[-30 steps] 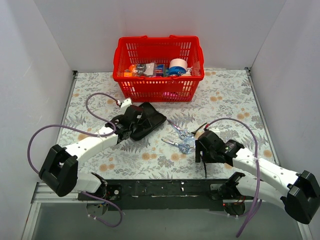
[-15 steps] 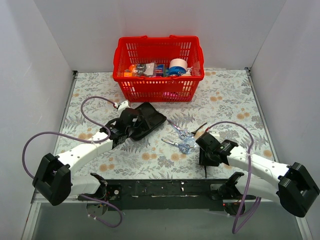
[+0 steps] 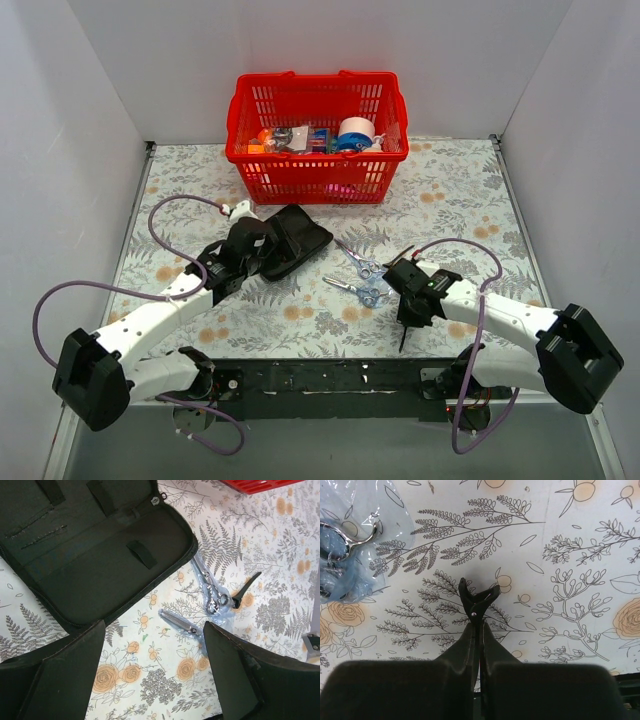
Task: Sort the hair-cutting tools
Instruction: Pick up the haircut tool at the center of the board, then place the haircut tool in the hairdressing tool bag.
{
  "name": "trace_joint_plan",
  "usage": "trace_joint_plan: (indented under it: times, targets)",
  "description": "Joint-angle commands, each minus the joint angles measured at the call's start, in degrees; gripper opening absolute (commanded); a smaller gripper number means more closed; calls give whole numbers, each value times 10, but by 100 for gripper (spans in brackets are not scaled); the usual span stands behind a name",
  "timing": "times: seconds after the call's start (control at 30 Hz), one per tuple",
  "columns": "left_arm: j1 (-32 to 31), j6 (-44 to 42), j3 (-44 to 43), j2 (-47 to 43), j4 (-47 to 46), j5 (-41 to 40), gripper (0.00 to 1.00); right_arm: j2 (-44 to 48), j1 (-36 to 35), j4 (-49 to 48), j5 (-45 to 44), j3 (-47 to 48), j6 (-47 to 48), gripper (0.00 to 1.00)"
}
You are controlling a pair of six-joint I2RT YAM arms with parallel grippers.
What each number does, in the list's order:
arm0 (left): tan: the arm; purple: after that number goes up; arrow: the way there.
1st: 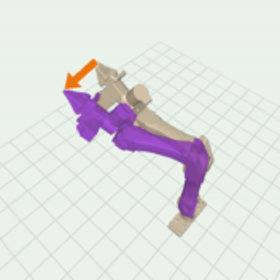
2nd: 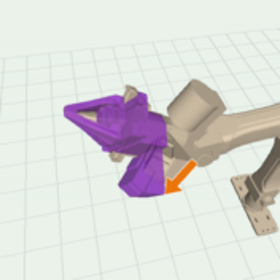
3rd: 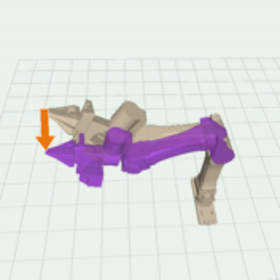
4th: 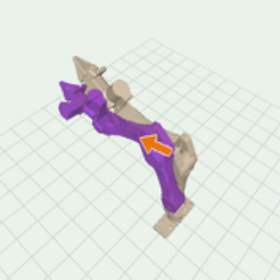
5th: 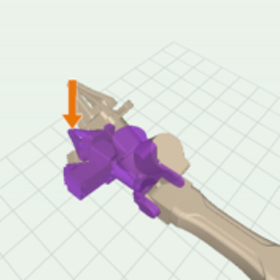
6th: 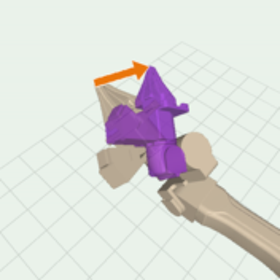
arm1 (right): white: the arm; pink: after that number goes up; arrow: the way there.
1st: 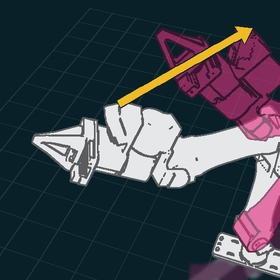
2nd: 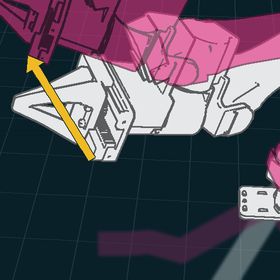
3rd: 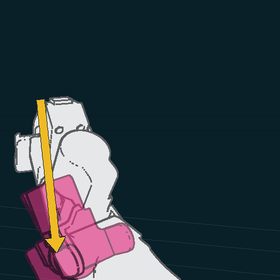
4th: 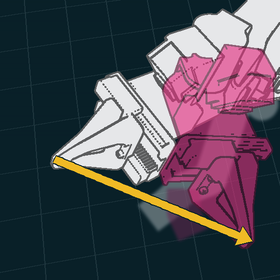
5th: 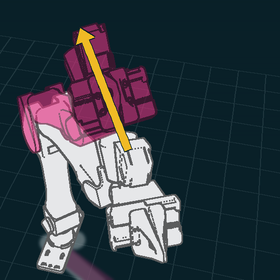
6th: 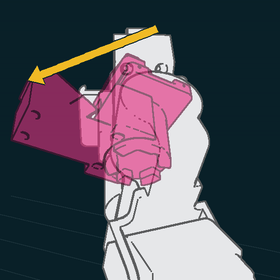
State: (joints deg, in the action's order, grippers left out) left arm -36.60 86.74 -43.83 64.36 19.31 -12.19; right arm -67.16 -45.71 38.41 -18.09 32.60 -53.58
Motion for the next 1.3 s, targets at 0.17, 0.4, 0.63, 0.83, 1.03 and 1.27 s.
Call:
trace_joint_plan:
  times: [0.17,0.4,0.63,0.83,1.03,1.27]
  targets:
    - [-1,-18,-3,-49,25,15,80,-46,1,-42,-6,78,-134,1]
    - [-1,-22,-6,-67,39,26,80,-104,1,-7,-33,194,-230,1]
    - [-1,-23,-7,-93,69,27,80,-210,-23,58,21,278,-297,1]
    - [-1,-17,-16,-123,107,12,81,-264,-111,68,-2,332,-376,1]
    - [-1,-17,-31,-146,150,-8,81,-319,-146,96,-6,392,-417,1]
    - [-1,-24,-36,-157,166,-13,83,-326,-153,78,-5,379,-437,16]
